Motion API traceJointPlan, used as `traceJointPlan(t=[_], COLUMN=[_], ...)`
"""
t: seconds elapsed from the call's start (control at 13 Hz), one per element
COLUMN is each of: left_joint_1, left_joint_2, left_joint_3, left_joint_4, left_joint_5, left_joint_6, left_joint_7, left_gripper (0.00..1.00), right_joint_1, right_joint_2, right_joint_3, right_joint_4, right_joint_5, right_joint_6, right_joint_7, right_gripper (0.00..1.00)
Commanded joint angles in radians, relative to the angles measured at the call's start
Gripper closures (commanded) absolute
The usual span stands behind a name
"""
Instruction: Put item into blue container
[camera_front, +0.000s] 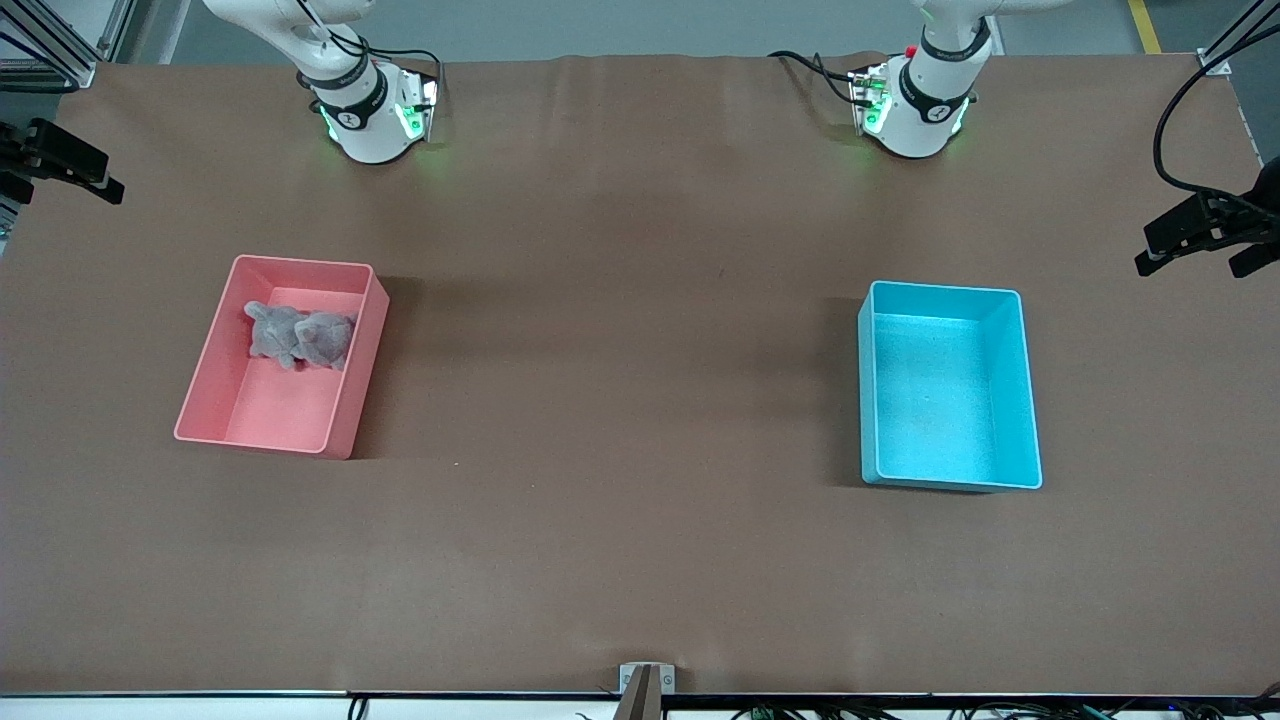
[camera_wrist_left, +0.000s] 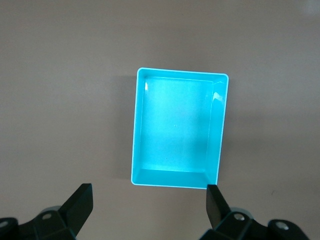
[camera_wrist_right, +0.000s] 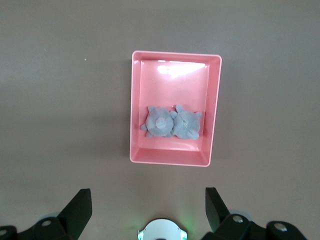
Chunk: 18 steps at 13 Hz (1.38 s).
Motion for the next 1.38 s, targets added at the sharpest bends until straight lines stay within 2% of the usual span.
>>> traceJointPlan(t=[0.0,0.15,0.31,0.77,1.3], left_joint_1=[-0.001,-0.001,-0.001,-0.002,-0.002], left_joint_2=[0.0,0.0,0.0,0.0,0.002], left_joint_3=[-0.001,-0.001,-0.001,-0.001,-0.001], left_joint_4=[0.006,0.006,0.006,0.006,0.006], left_joint_5=[-0.002,-0.002,-0.002,-0.004,-0.002], left_joint_6=[-0.005,-0.003,-0.003,-0.002,-0.002], left_joint_7=[-0.003,-0.003,-0.001,-0.001,0.003], left_gripper=[0.0,0.0,0.0,0.0,0.0], right_joint_1=[-0.007,-0.013,-0.038,-0.084,-0.091], right_joint_2=[-0.016,0.011,0.092,0.258,0.26], right_joint_3=[0.001,0.001,0.0,0.0,0.0], right_joint_4=[-0.012,-0.017,-0.014,-0.02,-0.369], right_joint_5=[0.018,0.006,0.021,0.007,0.056], right_joint_6=[0.018,0.01,0.022,0.146,0.491], right_joint_7=[0.006,0.008,-0.006,-0.007,0.081], right_gripper=[0.0,0.0,0.0,0.0,0.0])
